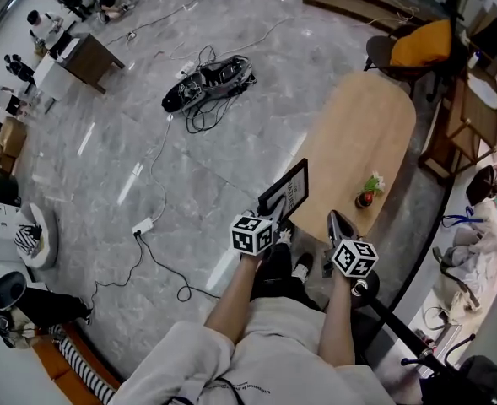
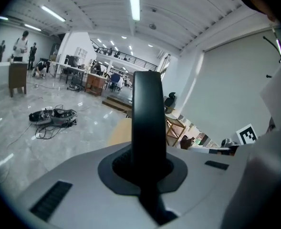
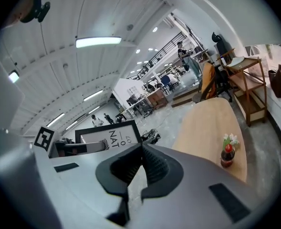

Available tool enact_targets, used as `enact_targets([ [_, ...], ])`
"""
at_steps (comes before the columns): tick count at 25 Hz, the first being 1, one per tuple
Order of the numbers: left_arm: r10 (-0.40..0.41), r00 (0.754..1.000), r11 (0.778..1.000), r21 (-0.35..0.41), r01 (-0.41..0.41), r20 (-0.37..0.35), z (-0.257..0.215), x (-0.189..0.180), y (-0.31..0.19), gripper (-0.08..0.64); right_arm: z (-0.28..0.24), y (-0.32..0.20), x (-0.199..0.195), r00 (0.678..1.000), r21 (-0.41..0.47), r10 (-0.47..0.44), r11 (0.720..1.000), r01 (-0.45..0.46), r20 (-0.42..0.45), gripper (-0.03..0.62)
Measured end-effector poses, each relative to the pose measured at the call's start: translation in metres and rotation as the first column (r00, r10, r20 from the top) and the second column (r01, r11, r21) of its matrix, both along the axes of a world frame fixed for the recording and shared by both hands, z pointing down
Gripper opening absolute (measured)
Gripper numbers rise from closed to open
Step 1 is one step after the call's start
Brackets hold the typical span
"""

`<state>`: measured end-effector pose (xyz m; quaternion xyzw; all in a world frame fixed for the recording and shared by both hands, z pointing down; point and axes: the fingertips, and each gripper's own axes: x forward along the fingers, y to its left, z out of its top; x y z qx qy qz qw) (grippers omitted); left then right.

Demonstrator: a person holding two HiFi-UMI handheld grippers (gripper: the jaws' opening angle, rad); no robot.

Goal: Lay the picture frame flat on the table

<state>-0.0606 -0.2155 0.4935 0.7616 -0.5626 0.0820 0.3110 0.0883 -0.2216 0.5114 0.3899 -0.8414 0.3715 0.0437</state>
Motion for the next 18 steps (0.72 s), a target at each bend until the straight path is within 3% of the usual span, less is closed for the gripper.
enact_targets([
  [6,-0.06,0.99,0.992,-0.116,0.045,-0.13,0.065,-0.029,-0.004,0.028,0.047,0.01,0.007,0.99,-0.073,-0.029,0.997,0.02,-0.137,0.031],
  [11,-0.047,0.991,0.981,-0.19,0.023,-0.124,0.121,-0.052,-0.007,0.028,0.086,-0.012,-0.002,0.982,-0.107,-0.041,0.994,0.021,-0.184,0.032],
  [18,-0.058,0.991,0.973,-0.23,0.03,-0.117,0.149,-0.08,-0.006,0.028,0.101,-0.025,-0.019,0.978,-0.137,-0.02,0.991,-0.009,-0.205,0.032],
])
